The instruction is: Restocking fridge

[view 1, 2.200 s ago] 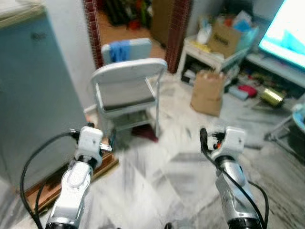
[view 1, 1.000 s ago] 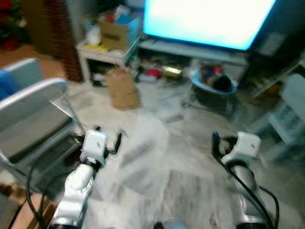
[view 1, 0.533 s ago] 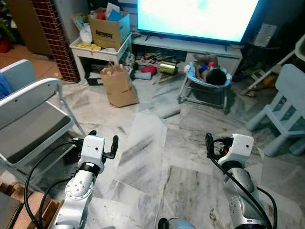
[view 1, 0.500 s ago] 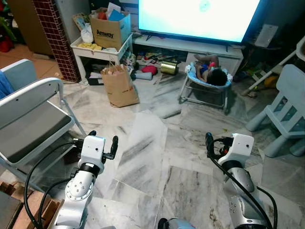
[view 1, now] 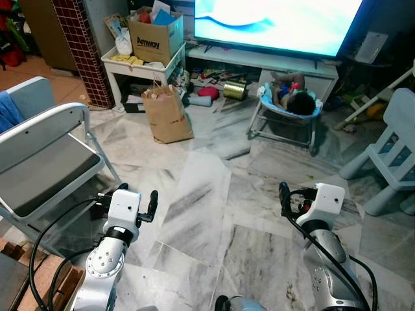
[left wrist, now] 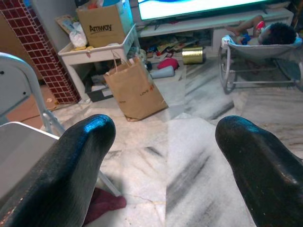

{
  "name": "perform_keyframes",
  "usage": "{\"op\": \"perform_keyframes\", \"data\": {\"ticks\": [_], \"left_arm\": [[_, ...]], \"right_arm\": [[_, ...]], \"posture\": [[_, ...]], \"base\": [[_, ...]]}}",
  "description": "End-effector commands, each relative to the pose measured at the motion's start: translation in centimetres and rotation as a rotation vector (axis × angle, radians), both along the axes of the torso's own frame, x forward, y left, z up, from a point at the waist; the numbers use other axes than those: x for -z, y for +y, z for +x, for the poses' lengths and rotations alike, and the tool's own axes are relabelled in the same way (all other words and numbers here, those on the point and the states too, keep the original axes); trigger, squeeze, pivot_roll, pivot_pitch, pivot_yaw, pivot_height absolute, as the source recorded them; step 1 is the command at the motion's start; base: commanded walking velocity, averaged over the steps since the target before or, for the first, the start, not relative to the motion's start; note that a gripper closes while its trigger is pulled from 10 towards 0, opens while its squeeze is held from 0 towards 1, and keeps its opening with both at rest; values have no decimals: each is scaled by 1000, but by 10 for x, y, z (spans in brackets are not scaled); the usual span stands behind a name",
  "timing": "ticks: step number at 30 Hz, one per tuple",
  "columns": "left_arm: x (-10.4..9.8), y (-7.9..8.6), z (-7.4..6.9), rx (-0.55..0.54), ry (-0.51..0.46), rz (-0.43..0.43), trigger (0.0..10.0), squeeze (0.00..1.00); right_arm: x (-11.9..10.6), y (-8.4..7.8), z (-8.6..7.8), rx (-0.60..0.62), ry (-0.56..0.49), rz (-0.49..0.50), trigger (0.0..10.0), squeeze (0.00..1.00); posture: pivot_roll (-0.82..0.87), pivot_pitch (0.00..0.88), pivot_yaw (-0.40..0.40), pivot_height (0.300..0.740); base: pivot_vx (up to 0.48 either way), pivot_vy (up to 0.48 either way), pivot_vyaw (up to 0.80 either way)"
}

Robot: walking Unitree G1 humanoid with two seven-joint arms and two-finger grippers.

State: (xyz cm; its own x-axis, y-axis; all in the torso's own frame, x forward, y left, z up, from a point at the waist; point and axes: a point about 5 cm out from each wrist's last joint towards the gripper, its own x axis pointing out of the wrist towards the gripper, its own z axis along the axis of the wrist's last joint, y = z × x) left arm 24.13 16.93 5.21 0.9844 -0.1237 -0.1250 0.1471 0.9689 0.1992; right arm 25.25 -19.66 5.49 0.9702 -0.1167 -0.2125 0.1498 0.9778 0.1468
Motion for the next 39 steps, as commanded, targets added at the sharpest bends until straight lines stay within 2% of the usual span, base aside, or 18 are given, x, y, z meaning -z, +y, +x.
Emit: {"op": "perform_keyframes", "data": {"ticks": [1, 11, 29, 39], "left_arm": [[-3, 3, 3, -1, -4, 6, 10000, 0], [-3, 4, 4, -2, -4, 4, 10000, 0], [-4, 0, 6, 12, -5, 1, 10000, 0], [-13, 5, 16, 4, -42, 16, 10000, 0]], "right_arm": [[-5, -2, 3, 11, -21, 2, 10000, 0], [-5, 0, 4, 8, -22, 6, 10000, 0], [-6, 1, 8, 9, -25, 5, 10000, 0], [-13, -2, 14, 33, -62, 9, 10000, 0]], "posture": [[34, 26, -26, 740], [39, 26, -25, 740], [37, 25, -26, 740], [39, 28, -29, 740]], "base": [[0, 0, -431], [-228, 0, -692], [-251, 0, 0], [0, 0, 0]]}}
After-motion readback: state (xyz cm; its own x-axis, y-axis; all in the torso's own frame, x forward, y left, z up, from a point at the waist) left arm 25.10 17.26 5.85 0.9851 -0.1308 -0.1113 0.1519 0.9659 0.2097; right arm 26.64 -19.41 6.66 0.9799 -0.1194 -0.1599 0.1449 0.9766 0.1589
